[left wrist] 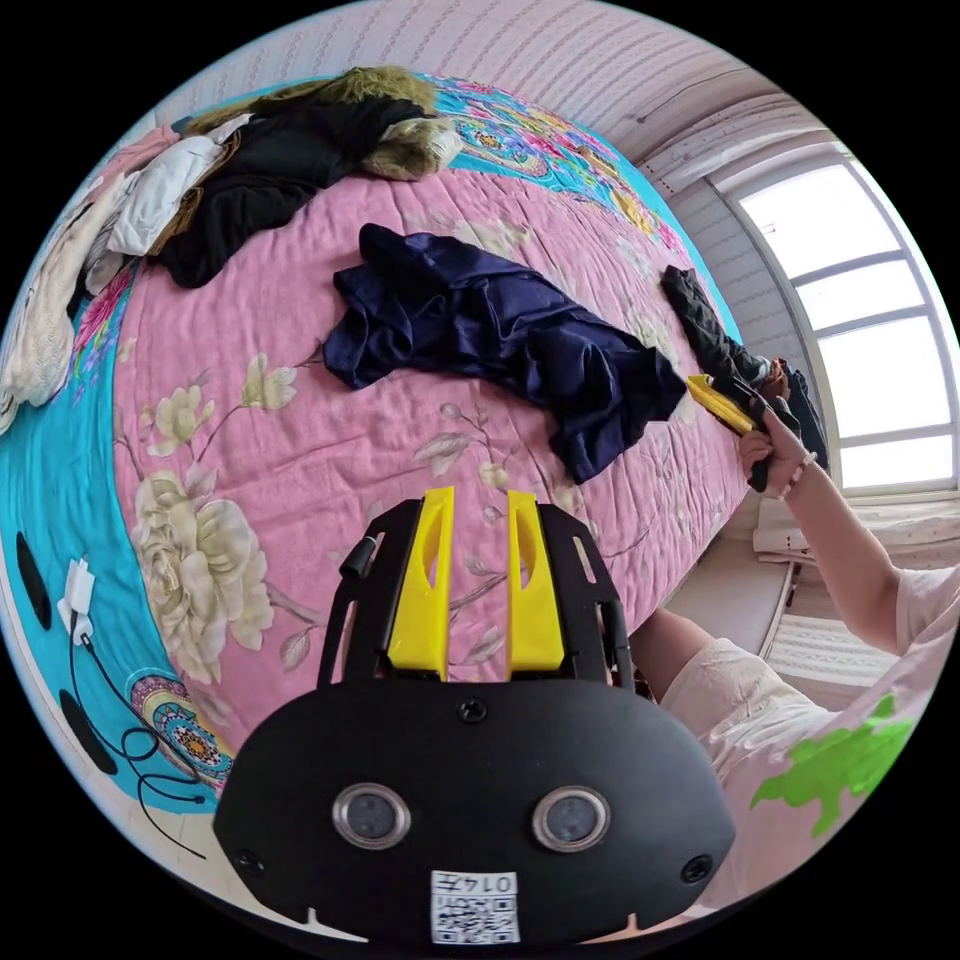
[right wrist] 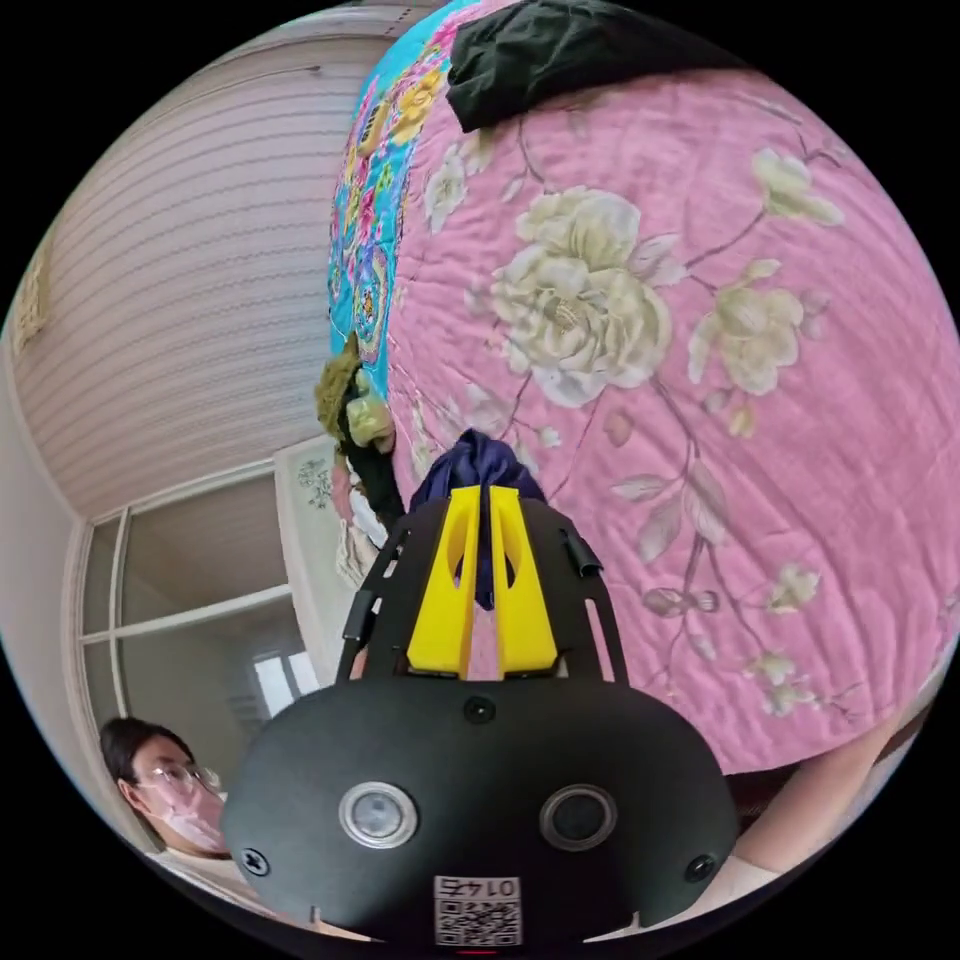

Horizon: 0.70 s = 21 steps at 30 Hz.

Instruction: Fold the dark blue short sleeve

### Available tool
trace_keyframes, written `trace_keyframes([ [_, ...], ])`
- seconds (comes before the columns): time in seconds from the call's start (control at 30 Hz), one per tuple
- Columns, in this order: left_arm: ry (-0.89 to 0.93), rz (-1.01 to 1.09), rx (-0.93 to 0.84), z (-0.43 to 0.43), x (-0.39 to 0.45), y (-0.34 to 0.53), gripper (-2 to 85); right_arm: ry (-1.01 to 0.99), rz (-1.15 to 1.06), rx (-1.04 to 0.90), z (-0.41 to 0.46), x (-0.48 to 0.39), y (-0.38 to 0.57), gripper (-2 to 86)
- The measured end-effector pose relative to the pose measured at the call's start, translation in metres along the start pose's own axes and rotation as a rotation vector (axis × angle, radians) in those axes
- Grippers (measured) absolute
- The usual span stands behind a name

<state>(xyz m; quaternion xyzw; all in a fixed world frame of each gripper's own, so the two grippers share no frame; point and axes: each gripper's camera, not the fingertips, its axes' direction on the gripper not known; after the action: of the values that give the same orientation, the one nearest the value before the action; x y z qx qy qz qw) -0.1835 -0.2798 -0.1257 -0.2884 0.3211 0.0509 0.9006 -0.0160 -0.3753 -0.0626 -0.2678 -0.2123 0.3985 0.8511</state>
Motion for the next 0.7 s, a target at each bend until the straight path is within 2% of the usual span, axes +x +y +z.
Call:
trace_keyframes([
  [0.13,-0.017,0.009,-0.026,0.019,0.005,-0.017,8.4,0.230,-0.357,-0.092,0.035,-0.064,0.012,11.8],
  [0.2,-0.008,0.004,-0.019,0.022,0.005,-0.020,8.4,0.338,-0.676,-0.213,0.090,-0.121,0.032,13.5],
  [0.3,-0.021,0.005,-0.009,0.023,0.006,-0.022,8.3,0.508,-1.008,-0.349,0.178,-0.170,0.056,14.2],
  [0.4,-0.024,-0.002,-0.002,0.022,0.004,-0.022,8.3,0.672,-1.213,-0.377,0.254,-0.197,0.070,14.8],
  [0.47,-0.025,-0.011,0.011,0.021,0.000,-0.020,8.1,0.793,-1.265,-0.396,0.292,-0.199,0.068,13.0],
  [0.53,-0.020,-0.017,0.011,0.022,-0.004,-0.020,8.0,0.929,-1.250,-0.493,0.320,-0.192,0.061,6.2],
  [0.57,-0.015,-0.016,0.013,0.023,-0.006,-0.020,8.0,0.931,-1.262,-0.489,0.320,-0.195,0.056,2.7],
  [0.7,-0.007,-0.016,0.017,0.024,-0.011,-0.024,7.9,0.752,-1.199,-0.409,0.268,-0.236,0.006,1.2],
])
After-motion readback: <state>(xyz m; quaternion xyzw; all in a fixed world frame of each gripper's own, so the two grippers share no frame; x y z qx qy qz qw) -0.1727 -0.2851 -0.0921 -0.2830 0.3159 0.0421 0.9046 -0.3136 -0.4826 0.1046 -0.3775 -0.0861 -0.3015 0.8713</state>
